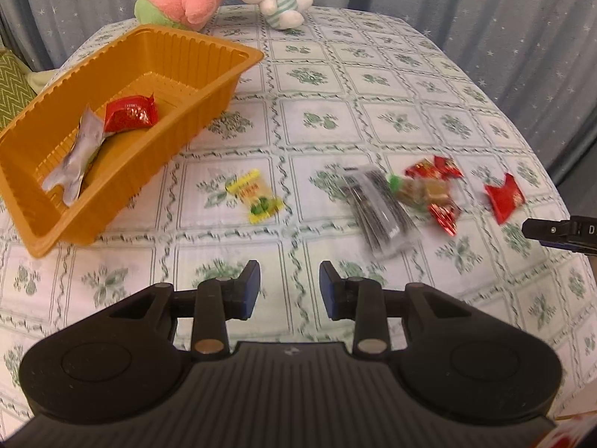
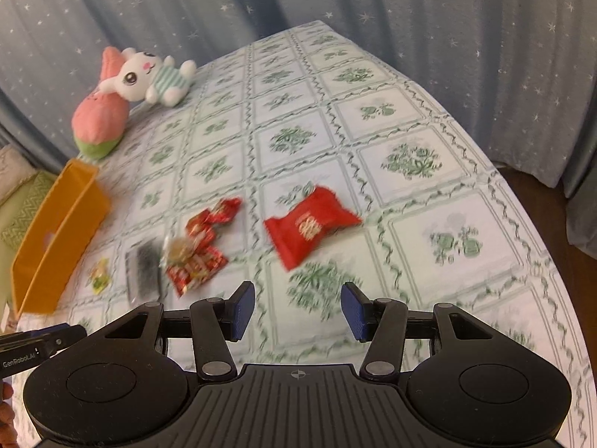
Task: Organize snacks
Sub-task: 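Move both tools back toward the remaining snacks, then grasp the yellow-green packet with the left tool while the right tool grasps a red candy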
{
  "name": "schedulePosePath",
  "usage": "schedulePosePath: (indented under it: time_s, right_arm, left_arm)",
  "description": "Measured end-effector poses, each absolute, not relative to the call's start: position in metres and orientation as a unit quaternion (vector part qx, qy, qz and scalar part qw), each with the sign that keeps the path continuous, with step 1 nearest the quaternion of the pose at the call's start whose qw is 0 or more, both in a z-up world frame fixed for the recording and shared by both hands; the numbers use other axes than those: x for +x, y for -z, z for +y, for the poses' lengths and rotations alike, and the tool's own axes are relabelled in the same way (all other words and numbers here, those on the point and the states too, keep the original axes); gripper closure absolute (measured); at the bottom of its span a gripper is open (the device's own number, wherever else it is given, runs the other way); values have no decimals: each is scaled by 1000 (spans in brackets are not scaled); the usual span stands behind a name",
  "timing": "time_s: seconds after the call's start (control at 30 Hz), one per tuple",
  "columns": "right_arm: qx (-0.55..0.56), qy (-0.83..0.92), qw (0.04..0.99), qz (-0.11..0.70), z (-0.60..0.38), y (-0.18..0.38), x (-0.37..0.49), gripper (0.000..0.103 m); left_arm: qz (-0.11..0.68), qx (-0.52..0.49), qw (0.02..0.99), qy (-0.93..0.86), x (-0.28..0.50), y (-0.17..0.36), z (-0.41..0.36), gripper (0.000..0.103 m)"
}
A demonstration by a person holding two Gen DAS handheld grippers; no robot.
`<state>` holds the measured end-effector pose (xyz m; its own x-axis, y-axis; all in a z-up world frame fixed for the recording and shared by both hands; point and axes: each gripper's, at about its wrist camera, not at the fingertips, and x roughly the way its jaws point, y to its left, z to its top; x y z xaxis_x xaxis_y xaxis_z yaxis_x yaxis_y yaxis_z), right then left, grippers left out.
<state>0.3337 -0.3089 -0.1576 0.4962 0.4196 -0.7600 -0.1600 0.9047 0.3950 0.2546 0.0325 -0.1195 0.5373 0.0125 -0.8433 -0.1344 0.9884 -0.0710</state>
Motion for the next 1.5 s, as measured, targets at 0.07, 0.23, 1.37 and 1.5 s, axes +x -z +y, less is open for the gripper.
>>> schedulePosePath:
  time_s: [0.07,0.23,1.37,1.5]
  right_arm:
    - [140,-169,852,475,-308,161,342,51]
    - [154,-164,846,484,-304,170,360,51]
    - [35,-155,877,453,-273,174,393,77]
    - [46,-150,876,455,-279,173,392,77]
  left_arm:
    - [479,-63,874,-45,261,121,34,72]
    - [480,-62,874,-50,275,124,36,72]
    - [477,-85,872,-72,318,149,56,66]
    - [468,-80,877,-73,325,151,57,67]
